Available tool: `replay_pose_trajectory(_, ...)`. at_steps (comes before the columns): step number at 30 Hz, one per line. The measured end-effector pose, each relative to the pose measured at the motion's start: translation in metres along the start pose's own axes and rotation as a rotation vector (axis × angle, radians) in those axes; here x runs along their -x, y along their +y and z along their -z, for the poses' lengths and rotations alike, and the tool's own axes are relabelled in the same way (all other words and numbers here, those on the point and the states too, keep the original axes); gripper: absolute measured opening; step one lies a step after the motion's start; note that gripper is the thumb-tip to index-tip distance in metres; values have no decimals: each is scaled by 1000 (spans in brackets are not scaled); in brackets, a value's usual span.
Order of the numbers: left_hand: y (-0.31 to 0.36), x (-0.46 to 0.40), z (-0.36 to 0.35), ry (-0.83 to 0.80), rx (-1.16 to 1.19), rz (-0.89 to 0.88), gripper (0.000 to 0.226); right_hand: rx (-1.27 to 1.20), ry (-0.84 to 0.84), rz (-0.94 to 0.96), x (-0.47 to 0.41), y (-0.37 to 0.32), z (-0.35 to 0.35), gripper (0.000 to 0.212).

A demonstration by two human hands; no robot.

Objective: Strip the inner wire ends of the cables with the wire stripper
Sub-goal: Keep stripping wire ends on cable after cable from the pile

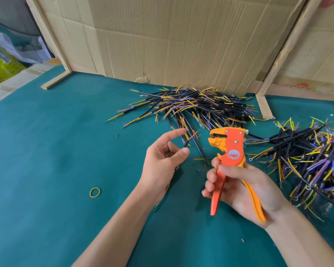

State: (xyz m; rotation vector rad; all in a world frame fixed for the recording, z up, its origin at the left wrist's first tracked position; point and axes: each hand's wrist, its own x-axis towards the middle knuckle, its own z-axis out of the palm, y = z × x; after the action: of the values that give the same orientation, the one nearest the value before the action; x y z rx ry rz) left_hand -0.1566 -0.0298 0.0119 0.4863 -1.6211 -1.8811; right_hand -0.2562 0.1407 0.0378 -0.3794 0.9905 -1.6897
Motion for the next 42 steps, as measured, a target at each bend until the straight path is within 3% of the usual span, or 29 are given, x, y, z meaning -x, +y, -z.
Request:
replay_pose_trajectory(5, -1, -1, 1, 16, 26, 15, 47, -25, -79, -56, 3, 1, -1, 45)
replay_pose_trajectory(10, 1, 0, 1, -32, 12, 33, 29, -46, -68, -101, 2, 5, -6, 47)
replay_pose_trajectory(15, 3, 0, 0, -36, 4, 49, 29, -37, -92, -104, 4, 2, -4, 46)
replay_pose_trajectory(32, 5, 2, -2, -4, -33, 80, 26, 95, -22, -86, 4, 1, -9, 13)
replay_pose_trajectory(42, 6, 2, -3, 35, -52, 76, 26, 111, -55, -89, 3, 2, -7, 21)
